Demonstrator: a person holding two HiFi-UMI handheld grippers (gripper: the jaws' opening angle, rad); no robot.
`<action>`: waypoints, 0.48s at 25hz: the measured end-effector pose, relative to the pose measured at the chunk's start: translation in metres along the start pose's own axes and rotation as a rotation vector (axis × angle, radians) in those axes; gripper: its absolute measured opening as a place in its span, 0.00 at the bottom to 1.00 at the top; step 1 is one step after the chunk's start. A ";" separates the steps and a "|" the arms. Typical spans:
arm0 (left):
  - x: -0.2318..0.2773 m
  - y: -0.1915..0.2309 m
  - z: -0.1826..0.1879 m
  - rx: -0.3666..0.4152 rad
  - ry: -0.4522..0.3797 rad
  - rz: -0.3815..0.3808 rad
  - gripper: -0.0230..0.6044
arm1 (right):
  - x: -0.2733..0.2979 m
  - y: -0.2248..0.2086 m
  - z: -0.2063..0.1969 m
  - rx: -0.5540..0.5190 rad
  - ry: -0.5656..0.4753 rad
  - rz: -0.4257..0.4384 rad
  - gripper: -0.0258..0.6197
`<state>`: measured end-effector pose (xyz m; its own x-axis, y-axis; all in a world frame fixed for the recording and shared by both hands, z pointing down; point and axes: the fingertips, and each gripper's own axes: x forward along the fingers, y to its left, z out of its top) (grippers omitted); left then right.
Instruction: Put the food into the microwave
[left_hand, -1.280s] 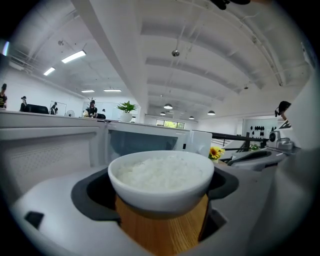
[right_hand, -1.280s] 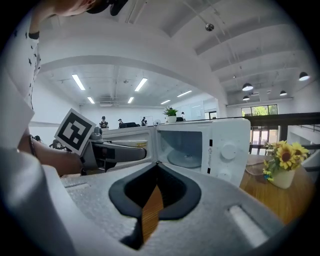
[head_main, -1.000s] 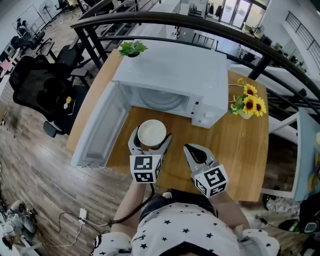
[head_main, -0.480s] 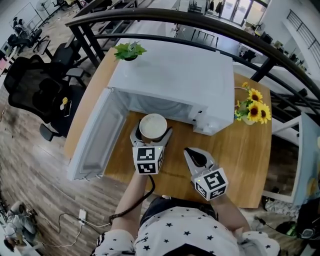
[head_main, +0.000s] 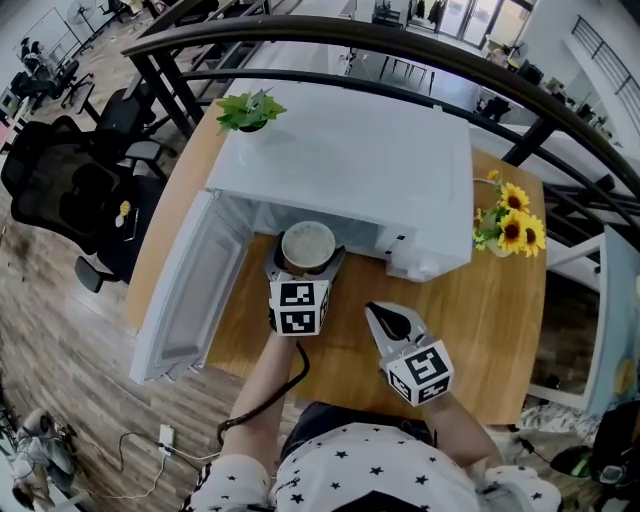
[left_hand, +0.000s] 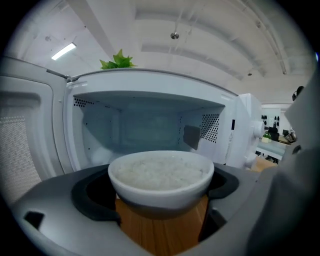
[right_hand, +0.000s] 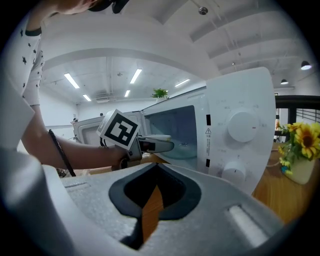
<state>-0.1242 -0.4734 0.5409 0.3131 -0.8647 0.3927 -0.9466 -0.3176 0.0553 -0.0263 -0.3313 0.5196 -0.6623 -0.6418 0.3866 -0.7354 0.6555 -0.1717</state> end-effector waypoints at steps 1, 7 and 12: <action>0.005 0.001 -0.001 0.004 0.005 0.000 0.83 | 0.001 -0.001 -0.002 0.002 0.004 0.000 0.05; 0.031 0.007 -0.002 0.009 0.029 -0.001 0.83 | 0.007 -0.007 -0.007 0.010 0.018 0.008 0.05; 0.051 0.009 -0.004 0.019 0.056 -0.002 0.83 | 0.010 -0.011 -0.011 0.014 0.031 0.013 0.05</action>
<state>-0.1173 -0.5193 0.5652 0.3095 -0.8414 0.4430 -0.9443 -0.3268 0.0390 -0.0227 -0.3405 0.5352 -0.6670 -0.6209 0.4117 -0.7291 0.6576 -0.1894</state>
